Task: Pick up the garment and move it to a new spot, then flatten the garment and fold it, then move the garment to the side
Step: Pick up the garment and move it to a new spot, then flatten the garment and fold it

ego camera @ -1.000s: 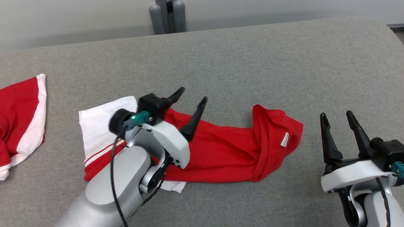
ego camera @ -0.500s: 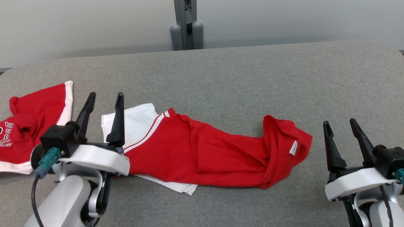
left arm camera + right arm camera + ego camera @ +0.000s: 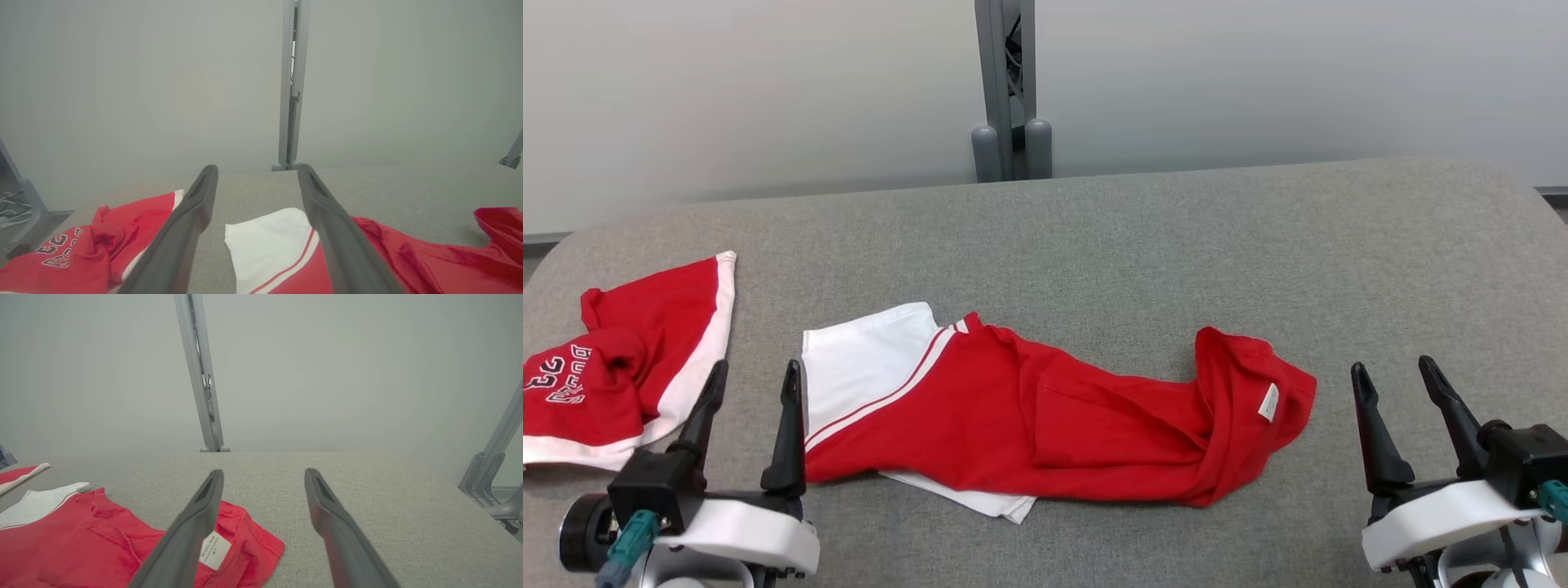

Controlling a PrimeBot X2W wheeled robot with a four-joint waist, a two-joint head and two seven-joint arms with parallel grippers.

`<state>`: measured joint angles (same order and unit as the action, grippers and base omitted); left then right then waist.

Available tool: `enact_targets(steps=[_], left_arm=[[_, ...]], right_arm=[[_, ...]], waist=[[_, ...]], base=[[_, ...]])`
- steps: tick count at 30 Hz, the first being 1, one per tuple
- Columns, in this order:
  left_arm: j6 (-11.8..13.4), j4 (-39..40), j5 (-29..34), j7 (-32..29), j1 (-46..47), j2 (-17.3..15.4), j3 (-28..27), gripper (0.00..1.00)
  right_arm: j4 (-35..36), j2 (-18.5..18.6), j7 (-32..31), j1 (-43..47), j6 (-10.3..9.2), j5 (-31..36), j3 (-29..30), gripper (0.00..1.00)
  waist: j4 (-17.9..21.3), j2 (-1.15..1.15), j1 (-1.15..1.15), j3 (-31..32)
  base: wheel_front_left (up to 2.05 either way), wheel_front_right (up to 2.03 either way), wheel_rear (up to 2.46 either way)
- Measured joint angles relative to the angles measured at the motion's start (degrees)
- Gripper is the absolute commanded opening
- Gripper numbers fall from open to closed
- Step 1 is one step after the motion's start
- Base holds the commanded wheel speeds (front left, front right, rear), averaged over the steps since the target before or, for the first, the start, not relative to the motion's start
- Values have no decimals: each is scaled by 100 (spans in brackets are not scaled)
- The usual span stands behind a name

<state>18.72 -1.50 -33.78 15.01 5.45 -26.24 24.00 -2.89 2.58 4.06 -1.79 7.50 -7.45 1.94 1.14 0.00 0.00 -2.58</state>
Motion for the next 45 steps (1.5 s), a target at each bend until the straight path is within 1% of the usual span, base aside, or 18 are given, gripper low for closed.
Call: enact_targets(steps=[4,8,12,22,25,27,29,33,38,42,45], left_arm=[[46,77,71,-41,-275,-113,96,100],[-1,151,91,-145,-382,-246,160,100],[1,233,89,-172,-425,-298,153,100],[53,376,90,-246,-467,-332,175,100],[62,427,101,-274,-413,-330,205,100],[56,465,136,-297,-310,-301,259,100],[51,480,149,-296,-231,-265,282,100],[29,488,185,-288,-76,-126,374,100],[-129,300,177,-253,257,16,431,100],[-294,135,203,-185,492,163,541,100],[-367,-1,214,-136,618,278,589,100]], right_arm=[[136,0,-59,206,0,-19,-42,100],[293,0,-125,405,0,-51,-69,100],[432,0,-183,530,0,-81,-90,100],[556,1,-263,586,0,-104,-112,100],[565,2,-319,570,0,-54,-177,100],[512,9,-479,459,0,-3,-402,100],[417,96,-595,335,0,-2,-688,100],[124,401,-838,-58,0,-169,-1256,100],[-370,870,-1127,-655,1,-401,-1942,100],[-683,1206,-1268,-1050,0,-606,-2270,100],[-869,1416,-1389,-1259,0,-679,-2469,100]], waist=[[20,0,0,160],[29,0,0,257],[40,0,0,281],[12,0,0,240],[-64,0,0,198],[-208,0,0,139],[-332,0,0,88],[-608,0,0,-59],[-990,0,0,-304],[-1316,0,0,-514],[-1532,0,0,-674]], base=[[0,0,0],[0,0,0],[0,0,0],[0,0,0],[0,0,0],[0,0,0],[0,0,0],[0,0,0],[0,0,0],[0,0,0],[0,0,0]])
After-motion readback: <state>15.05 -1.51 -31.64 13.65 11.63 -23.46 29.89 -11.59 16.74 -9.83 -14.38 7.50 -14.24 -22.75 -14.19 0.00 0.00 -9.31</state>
